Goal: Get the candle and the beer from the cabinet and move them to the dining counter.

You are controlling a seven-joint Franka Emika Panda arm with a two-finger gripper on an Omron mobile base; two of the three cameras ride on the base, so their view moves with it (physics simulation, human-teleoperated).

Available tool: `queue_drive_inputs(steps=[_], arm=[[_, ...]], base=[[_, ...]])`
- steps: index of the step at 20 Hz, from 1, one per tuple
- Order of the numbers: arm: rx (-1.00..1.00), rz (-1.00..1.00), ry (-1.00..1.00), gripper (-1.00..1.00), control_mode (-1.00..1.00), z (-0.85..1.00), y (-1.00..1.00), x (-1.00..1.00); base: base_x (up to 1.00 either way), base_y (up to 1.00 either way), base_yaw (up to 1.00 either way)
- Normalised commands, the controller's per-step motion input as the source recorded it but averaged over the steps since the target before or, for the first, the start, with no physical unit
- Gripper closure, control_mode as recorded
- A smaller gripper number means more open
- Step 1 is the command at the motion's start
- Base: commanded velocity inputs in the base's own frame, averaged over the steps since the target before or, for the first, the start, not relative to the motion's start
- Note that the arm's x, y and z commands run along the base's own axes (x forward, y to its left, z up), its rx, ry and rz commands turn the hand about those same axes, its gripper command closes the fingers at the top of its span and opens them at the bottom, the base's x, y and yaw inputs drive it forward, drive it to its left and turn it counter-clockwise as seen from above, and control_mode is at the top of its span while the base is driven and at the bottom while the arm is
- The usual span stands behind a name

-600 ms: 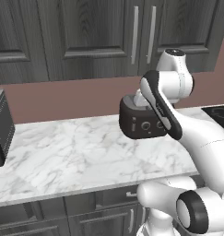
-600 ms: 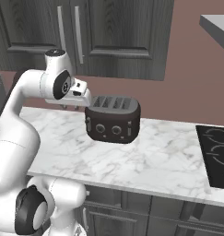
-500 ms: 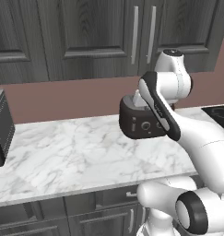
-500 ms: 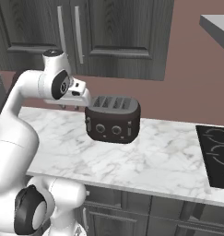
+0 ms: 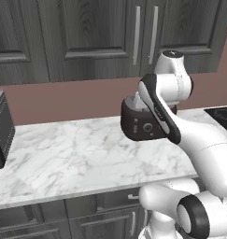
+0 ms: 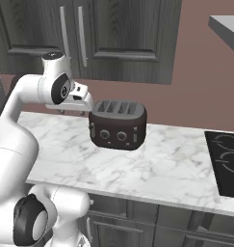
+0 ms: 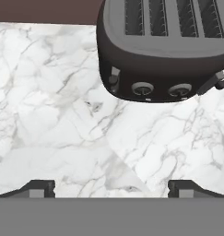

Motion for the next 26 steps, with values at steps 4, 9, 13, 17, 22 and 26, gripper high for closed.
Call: queue_drive_inputs(steps=[4,9,13,17,22,26], arm=[[0.00,0.00,0.00,-1.00,-1.00,0.00,0.00,-0.21],[0.00,0.01,-0.29,-1.00,-1.00,0.34,0.00,-0.66],[0.00,0.01,-0.39,-1.00,-1.00,0.54,0.00,-0.43],[0.01,0.00,-0.40,-1.00,-1.00,0.59,0.00,-0.20],[0.05,0.02,-0.44,-1.00,-1.00,0.51,0.00,-0.16],[0.14,0.08,-0.34,-1.00,-1.00,0.34,0.00,-0.14]], base=[[0.00,0.00,0.00],[0.00,0.00,0.00],[0.00,0.00,0.00],[0.00,0.00,0.00],[0.00,0.00,0.00],[0.00,0.00,0.00]])
